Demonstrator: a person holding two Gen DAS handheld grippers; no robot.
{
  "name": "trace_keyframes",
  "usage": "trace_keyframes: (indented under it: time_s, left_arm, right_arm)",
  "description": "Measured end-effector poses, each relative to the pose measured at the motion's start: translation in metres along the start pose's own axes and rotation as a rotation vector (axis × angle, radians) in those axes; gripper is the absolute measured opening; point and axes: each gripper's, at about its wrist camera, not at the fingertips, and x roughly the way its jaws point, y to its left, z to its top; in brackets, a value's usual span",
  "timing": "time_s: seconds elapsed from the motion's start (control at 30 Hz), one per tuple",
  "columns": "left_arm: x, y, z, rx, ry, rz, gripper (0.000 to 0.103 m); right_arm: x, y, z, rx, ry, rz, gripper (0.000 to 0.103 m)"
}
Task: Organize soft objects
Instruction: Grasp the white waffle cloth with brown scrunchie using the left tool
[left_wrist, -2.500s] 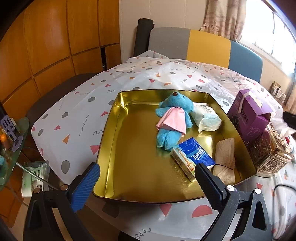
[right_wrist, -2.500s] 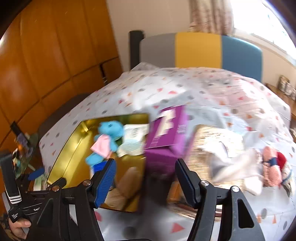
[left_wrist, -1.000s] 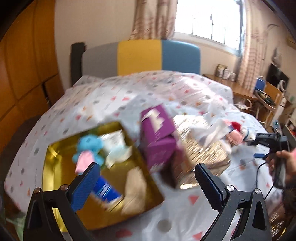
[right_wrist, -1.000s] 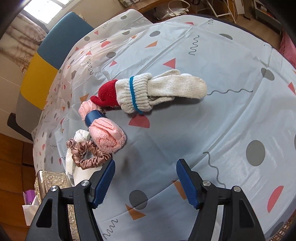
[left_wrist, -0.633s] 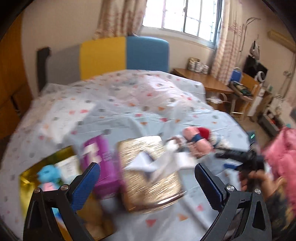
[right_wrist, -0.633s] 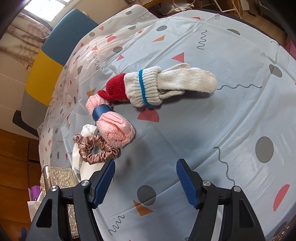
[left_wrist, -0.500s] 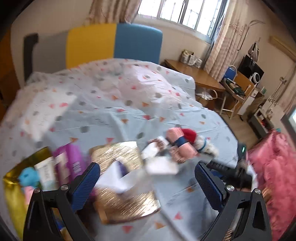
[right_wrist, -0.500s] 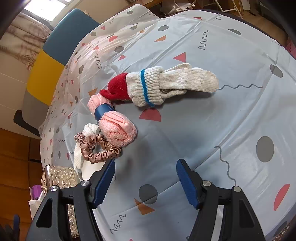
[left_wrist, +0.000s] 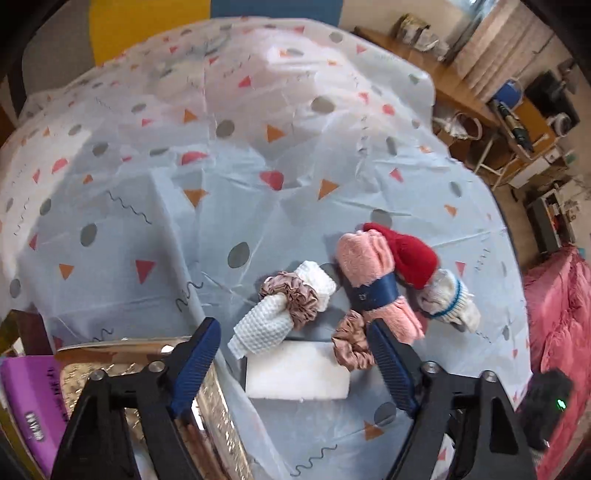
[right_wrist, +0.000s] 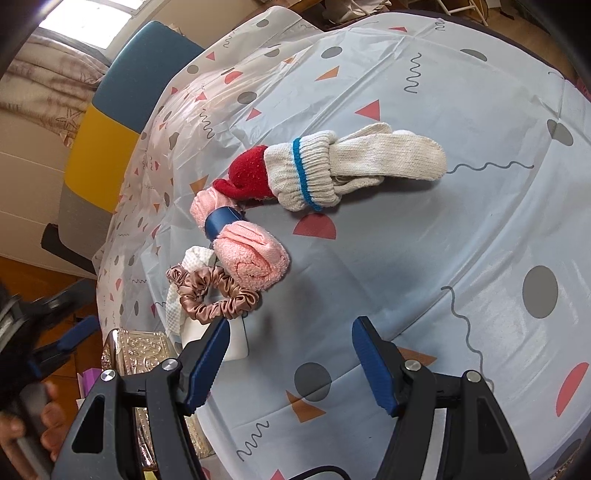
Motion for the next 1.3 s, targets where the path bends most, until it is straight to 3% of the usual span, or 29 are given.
trace_keyframes:
  time_s: [0.37,0.47,0.5,0.6,0.8,1.0,1.3]
  left_arm:
    - [0.073,-0.015,0.021,0.082,0.097,0.08,0.076]
    - [0.088,-0.018,0.018,0.107,0.145,0.121,0.054]
    - [0.089,-0.019,0.016,0.113,0.147,0.118,0.052]
    - [0.083,-0.021,0.013,0.118,0.127,0.1,0.046]
    - [0.051,-0.016,0.0,0.081,0.056,0.001,0.046]
    - [0.016,-0.007,-0.016,0.054,-0.022,-0.053,0.046]
    - [-0.056,-0.006,-0.048,0.08,-0.206,-0.134,0.046]
  right_arm:
    - [0.001,0.001,-0.001,0.006,0.017,0.036,0.07]
    - [0.0,-0.001,0.0,0.014,0.008,0.035,0.07]
    - [-0.001,-0.002,0.0,0.017,0.006,0.034,0.07]
    - [0.001,-0.002,0.002,0.016,0.002,0.024,0.07]
    - [0.003,-0.004,0.003,0.024,0.004,0.018,0.07]
    - [0.011,-0.004,0.001,0.022,0.036,0.031,0.07]
    - [0.016,-0.004,0.0,0.067,0.05,0.102,0.073]
